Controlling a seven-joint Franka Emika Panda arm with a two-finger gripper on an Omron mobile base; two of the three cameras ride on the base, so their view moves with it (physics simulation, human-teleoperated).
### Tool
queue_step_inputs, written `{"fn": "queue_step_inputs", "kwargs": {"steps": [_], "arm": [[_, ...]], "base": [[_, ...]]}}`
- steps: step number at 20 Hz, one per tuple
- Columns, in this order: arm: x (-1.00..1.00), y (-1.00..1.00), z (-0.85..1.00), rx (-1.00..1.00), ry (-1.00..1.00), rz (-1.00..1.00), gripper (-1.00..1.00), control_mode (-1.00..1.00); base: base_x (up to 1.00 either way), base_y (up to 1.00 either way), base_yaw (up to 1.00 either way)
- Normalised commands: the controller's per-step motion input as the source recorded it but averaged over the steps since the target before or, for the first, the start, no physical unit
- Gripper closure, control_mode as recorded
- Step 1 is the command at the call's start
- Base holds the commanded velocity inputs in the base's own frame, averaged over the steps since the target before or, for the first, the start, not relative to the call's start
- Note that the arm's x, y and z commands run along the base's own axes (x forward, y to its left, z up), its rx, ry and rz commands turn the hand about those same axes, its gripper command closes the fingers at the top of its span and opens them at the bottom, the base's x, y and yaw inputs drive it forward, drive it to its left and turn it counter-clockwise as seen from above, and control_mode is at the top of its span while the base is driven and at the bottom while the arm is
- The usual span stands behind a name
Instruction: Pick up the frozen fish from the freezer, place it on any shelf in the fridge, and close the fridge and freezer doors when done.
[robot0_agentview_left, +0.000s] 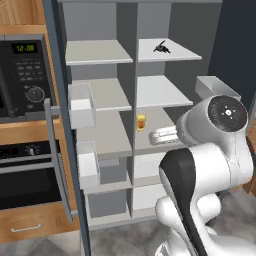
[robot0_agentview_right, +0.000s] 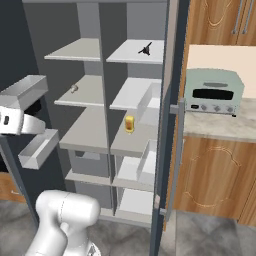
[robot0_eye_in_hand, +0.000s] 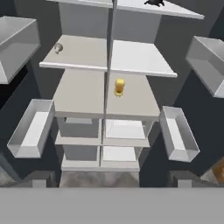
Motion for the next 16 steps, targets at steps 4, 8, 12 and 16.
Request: {"fn": "queue_step_inputs", "kwargs": {"steps": [4, 8, 12, 16], "arm": [[-0.24, 1.00, -0.03, -0.05, -0.42, -0.10, -1.00, -1.00], [-0.03, 1.00, -0.07, -0.01, -0.39, -0.13, -1.00, -1.00], [0.04, 1.00, -0.08, 0.00, -0.35, -0.21, -1.00, -1.00], [0.27, 1.00, -0.18, 0.01, -0.27, -0.28, -1.00, -1.00]], "base": [[0.00, 0.00, 0.00], [0.00, 0.00, 0.00], [0.00, 0.00, 0.00], [0.00, 0.00, 0.00]]}}
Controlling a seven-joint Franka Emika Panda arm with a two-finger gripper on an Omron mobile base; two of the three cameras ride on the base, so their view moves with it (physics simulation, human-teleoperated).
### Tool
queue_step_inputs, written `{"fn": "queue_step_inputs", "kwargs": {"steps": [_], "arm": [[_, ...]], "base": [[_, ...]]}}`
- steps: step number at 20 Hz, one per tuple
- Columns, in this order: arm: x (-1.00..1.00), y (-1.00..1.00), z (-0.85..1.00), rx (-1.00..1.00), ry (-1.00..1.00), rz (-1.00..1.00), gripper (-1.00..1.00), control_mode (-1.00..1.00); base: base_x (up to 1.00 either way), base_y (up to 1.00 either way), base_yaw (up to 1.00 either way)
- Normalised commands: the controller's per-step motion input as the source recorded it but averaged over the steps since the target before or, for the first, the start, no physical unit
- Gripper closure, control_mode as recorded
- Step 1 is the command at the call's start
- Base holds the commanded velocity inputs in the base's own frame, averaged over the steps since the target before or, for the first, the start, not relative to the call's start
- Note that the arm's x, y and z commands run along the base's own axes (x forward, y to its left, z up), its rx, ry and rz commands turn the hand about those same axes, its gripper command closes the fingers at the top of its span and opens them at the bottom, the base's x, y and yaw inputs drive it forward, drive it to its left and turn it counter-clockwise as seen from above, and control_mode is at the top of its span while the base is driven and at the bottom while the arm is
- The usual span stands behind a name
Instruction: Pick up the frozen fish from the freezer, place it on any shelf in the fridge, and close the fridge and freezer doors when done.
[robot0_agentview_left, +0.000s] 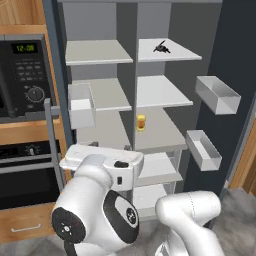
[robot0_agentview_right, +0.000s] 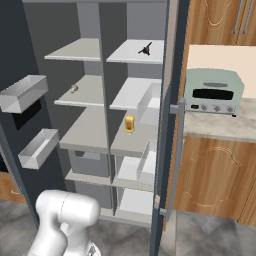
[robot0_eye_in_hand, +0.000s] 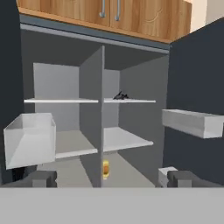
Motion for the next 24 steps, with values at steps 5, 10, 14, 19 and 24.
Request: {"fn": "queue_step_inputs", "kwargs": {"steps": [5, 10, 14, 19, 24], "arm": [[0.46, 1.00, -0.19, 0.04, -0.15, -0.34, -1.00, -1.00], [0.64, 0.93, -0.03, 0.00, -0.03, -0.28, -1.00, -1.00], [0.38, 0.77, -0.05, -0.01, 0.01, 0.01, -1.00, -1.00], [0.47, 0.66, -0.15, 0.00, 0.06, 0.08, -1.00, -1.00], [0.43, 0.11, -0.32, 0.00, 0.19, 0.00, -1.00, -1.00]], "base": [[0.00, 0.00, 0.00], [0.00, 0.00, 0.00], [0.00, 0.00, 0.00], [0.00, 0.00, 0.00], [0.00, 0.00, 0.00]]}}
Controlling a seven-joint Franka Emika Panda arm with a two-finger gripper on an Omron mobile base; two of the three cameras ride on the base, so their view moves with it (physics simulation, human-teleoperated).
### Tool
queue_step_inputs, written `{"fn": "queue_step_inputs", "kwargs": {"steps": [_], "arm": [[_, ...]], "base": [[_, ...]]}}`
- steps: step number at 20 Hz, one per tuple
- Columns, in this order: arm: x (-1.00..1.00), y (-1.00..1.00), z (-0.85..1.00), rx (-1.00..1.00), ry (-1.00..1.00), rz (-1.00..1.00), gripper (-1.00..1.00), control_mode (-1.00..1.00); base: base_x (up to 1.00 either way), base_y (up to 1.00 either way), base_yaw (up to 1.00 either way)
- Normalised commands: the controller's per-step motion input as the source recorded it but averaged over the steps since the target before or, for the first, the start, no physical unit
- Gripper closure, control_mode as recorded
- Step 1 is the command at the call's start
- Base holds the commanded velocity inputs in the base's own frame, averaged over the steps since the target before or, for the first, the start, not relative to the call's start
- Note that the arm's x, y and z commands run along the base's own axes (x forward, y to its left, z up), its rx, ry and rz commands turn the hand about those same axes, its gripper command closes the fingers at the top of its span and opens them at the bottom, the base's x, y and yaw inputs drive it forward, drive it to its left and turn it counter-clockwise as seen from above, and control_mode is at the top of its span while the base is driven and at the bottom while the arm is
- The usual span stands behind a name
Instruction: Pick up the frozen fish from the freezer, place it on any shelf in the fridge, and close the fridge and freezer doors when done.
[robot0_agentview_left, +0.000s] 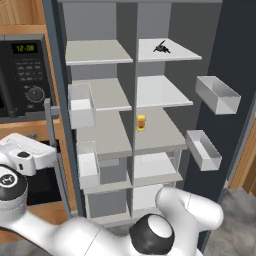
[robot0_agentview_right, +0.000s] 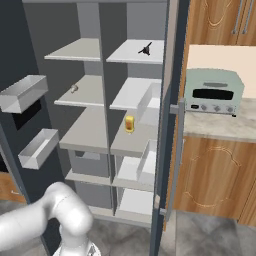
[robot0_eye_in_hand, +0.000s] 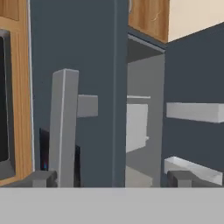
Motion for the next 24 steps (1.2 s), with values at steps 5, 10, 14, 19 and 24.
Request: {"fn": "queue_step_inputs", "kwargs": {"steps": [5, 10, 14, 19, 24], "arm": [[0.66, 0.00, -0.35, 0.00, 0.16, 0.00, -1.00, -1.00], [0.67, 0.00, -0.17, 0.00, 0.07, 0.00, -1.00, -1.00], [0.48, 0.00, -0.18, 0.00, 0.03, 0.00, -1.00, -1.00], [0.14, -0.14, -0.04, 0.00, 0.00, 0.00, -1.00, -1.00], [0.00, -0.82, 0.00, 0.00, 0.00, 0.00, -1.00, -1.00]], "base": [[0.00, 0.00, 0.00], [0.00, 0.00, 0.00], [0.00, 0.00, 0.00], [0.00, 0.00, 0.00], [0.00, 0.00, 0.00]]}}
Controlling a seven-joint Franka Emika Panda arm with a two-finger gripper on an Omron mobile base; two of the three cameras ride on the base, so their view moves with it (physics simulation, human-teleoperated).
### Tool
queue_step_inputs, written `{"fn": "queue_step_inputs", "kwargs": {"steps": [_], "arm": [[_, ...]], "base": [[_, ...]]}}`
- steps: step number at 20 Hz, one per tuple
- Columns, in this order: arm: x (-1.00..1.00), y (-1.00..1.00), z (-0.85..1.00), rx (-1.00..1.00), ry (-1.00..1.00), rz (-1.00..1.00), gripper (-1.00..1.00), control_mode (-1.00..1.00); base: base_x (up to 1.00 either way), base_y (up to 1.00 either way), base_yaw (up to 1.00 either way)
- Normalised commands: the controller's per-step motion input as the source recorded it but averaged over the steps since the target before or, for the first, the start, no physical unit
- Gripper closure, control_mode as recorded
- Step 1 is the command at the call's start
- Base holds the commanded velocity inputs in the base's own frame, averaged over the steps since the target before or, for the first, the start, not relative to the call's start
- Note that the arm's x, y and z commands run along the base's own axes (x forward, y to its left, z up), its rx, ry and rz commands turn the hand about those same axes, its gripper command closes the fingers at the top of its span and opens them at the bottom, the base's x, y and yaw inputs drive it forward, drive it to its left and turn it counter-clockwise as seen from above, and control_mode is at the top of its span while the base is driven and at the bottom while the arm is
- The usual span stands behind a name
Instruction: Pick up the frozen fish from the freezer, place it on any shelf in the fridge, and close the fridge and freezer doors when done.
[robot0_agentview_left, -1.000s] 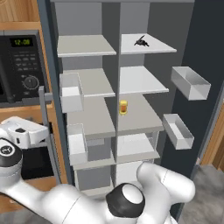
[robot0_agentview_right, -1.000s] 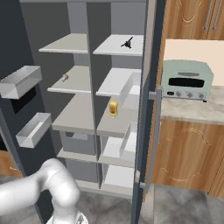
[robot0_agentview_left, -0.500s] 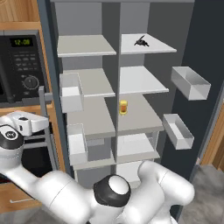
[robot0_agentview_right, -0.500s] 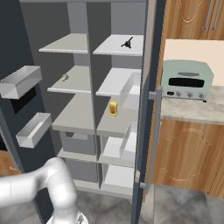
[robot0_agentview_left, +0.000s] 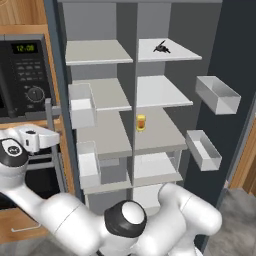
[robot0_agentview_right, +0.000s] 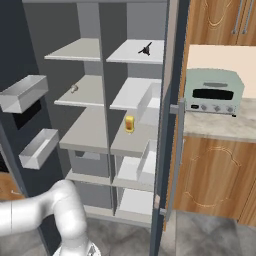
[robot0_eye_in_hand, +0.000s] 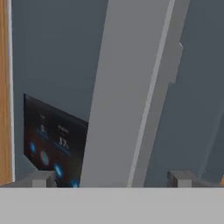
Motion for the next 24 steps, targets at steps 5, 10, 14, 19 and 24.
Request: {"fn": "queue_step_inputs", "kwargs": {"steps": [5, 10, 14, 19, 24], "arm": [[0.00, -1.00, 0.00, 0.00, -0.01, 0.00, -1.00, -1.00], [0.14, -1.00, 0.00, 0.00, -0.05, 0.00, -1.00, -1.00], [0.35, -1.00, 0.00, 0.00, -0.06, 0.00, -1.00, -1.00], [0.46, -1.00, 0.00, 0.00, -0.09, 0.00, -1.00, -1.00], [0.75, -0.90, 0.00, 0.00, -0.05, 0.00, -1.00, -1.00]], "base": [[0.00, 0.00, 0.00], [0.00, 0.00, 0.00], [0.00, 0.00, 0.00], [0.00, 0.00, 0.00], [0.00, 0.00, 0.00]]}}
